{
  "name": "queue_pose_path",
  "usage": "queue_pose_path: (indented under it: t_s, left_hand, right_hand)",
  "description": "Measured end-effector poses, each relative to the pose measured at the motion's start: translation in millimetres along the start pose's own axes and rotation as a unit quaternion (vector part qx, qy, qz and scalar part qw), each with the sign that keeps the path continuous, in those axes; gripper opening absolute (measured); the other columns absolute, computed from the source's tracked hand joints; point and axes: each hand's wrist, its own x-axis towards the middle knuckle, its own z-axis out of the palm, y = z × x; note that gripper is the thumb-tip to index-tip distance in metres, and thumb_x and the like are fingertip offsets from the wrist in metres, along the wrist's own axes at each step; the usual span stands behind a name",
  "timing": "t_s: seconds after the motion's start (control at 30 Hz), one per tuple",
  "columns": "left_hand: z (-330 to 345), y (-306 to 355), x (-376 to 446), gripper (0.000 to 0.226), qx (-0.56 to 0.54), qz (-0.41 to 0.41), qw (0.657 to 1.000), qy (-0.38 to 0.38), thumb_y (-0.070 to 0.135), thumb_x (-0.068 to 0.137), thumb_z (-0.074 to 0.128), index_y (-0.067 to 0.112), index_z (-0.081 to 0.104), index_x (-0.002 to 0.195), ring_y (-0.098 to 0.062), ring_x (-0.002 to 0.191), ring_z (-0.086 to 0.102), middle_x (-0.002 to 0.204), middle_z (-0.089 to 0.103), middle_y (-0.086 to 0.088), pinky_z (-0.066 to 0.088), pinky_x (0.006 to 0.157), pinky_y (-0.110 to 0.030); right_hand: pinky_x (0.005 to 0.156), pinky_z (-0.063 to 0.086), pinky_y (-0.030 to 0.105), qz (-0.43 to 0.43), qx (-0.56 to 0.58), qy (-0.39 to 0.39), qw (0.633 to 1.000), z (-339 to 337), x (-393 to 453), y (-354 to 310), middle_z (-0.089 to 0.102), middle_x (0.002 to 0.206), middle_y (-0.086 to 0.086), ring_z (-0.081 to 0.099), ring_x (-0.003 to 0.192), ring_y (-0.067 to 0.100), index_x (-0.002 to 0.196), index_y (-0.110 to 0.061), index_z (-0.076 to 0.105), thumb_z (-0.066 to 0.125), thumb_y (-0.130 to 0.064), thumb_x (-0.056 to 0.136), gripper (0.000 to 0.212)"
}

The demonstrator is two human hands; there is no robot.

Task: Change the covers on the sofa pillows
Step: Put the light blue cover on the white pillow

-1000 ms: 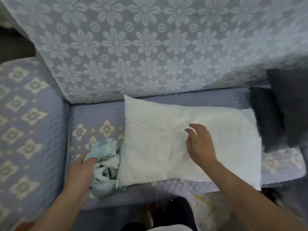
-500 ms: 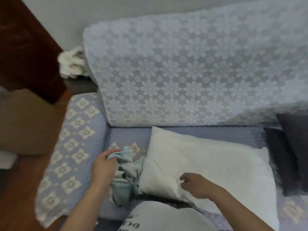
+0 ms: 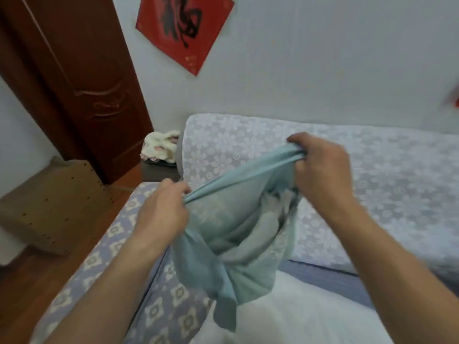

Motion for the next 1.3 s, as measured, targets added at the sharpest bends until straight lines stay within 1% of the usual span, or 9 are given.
queue_pose_path:
  t_s: [0.1, 0.27, 0.43, 0.57, 0.73, 0.83, 0.93, 1.13, 1.3]
  left_hand:
    - [12.1, -17.7, 12.9, 0.022, 0.007, -0.108, 0.994, 0.007, 0.01, 0.089, 0.051, 0.03, 0.057, 0.085, -0.027, 0.08, 0.055, 0.09, 0.045, 0.002, 0.05, 0.066, -0.039]
    - [6.2, -32.4, 65.1, 0.023, -0.023, -0.13, 0.989, -0.074, 0.01, 0.086, 0.052, 0.025, 0.069, 0.08, -0.029, 0.082, 0.065, 0.09, 0.068, -0.005, 0.06, 0.073, -0.039]
    - [6.7, -28.0, 120.9, 0.025, -0.045, -0.132, 0.985, -0.097, 0.02, 0.087, 0.058, 0.007, 0.074, 0.101, -0.031, 0.089, 0.063, 0.109, 0.069, -0.019, 0.053, 0.07, -0.032]
    - [9.6, -12.1, 141.0, 0.042, -0.179, -0.206, 0.96, 0.058, 0.028, 0.086, 0.055, 0.006, 0.068, 0.12, -0.04, 0.118, 0.059, 0.13, 0.062, -0.02, 0.048, 0.093, -0.036]
    - [29.8, 14.0, 90.1, 0.044, -0.355, -0.213, 0.877, 0.242, 0.007, 0.089, 0.042, 0.019, 0.061, 0.128, -0.037, 0.121, 0.052, 0.138, 0.051, -0.017, 0.044, 0.107, -0.042]
    - [90.4, -27.5, 10.9, 0.037, -0.345, -0.255, 0.891, 0.15, 0.005, 0.091, 0.048, 0.023, 0.06, 0.122, -0.037, 0.11, 0.058, 0.127, 0.059, -0.014, 0.052, 0.092, -0.049]
    - [163.8, -79.9, -98.8, 0.019, -0.175, -0.286, 0.942, -0.007, 0.01, 0.085, 0.062, 0.019, 0.063, 0.101, -0.038, 0.088, 0.063, 0.097, 0.065, -0.015, 0.055, 0.074, -0.048]
    - [253.6, -132.6, -231.5, 0.065, -0.019, -0.329, 0.898, -0.29, 0.041, 0.091, 0.029, 0.007, 0.055, 0.14, -0.042, 0.128, 0.051, 0.144, 0.049, -0.026, 0.041, 0.108, -0.048]
    - [264.1, -143.4, -263.2, 0.04, 0.023, -0.271, 0.9, -0.341, 0.032, 0.101, 0.041, 0.02, 0.049, 0.139, -0.038, 0.134, 0.045, 0.15, 0.035, -0.018, 0.039, 0.109, -0.047]
  right_hand:
    - [0.084, 0.051, 0.042, 0.043, -0.079, 0.066, 0.994, -33.0, 25.4, 40.5, 0.069, 0.107, 0.013, 0.063, 0.099, 0.039, 0.114, -0.018, 0.072, 0.053, -0.005, 0.072, 0.048]
    - [0.094, 0.048, 0.047, 0.198, -0.24, -0.079, 0.947, -58.3, 38.0, 131.7, 0.049, 0.122, 0.022, 0.052, 0.114, 0.045, 0.119, -0.013, 0.069, 0.055, -0.003, 0.085, 0.038]
    - [0.079, 0.052, 0.038, 0.329, -0.166, -0.072, 0.927, -73.6, 45.6, 159.3, 0.064, 0.113, 0.025, 0.063, 0.094, 0.042, 0.108, -0.002, 0.067, 0.055, -0.002, 0.083, 0.028]
    - [0.09, 0.056, 0.046, 0.36, -0.057, -0.038, 0.931, -75.7, 49.7, 162.0, 0.065, 0.116, 0.024, 0.064, 0.099, 0.043, 0.117, -0.007, 0.067, 0.047, 0.001, 0.086, 0.038]
    - [0.09, 0.037, 0.018, 0.296, 0.087, 0.158, 0.938, -76.7, -15.6, 125.5, 0.058, 0.131, 0.012, 0.053, 0.118, 0.02, 0.136, -0.019, 0.054, 0.033, 0.015, 0.081, 0.068]
    - [0.082, 0.041, 0.028, 0.358, 0.05, 0.092, 0.928, -60.0, -118.9, 145.8, 0.062, 0.125, 0.015, 0.057, 0.107, 0.028, 0.139, -0.022, 0.051, 0.044, 0.002, 0.092, 0.053]
    - [0.091, 0.046, 0.045, 0.467, -0.056, -0.114, 0.875, -32.2, -242.0, 179.1, 0.063, 0.125, 0.027, 0.06, 0.111, 0.044, 0.137, -0.028, 0.049, 0.053, -0.012, 0.093, 0.047]
    - [0.084, 0.046, 0.037, 0.521, -0.13, -0.394, 0.746, 9.1, -379.2, 200.5, 0.065, 0.119, 0.018, 0.063, 0.105, 0.037, 0.14, -0.02, 0.043, 0.048, -0.016, 0.095, 0.045]
    - [0.075, 0.041, 0.033, 0.543, -0.134, -0.426, 0.711, 12.2, -406.4, 202.7, 0.063, 0.111, 0.013, 0.06, 0.094, 0.033, 0.141, -0.021, 0.042, 0.039, -0.013, 0.095, 0.047]
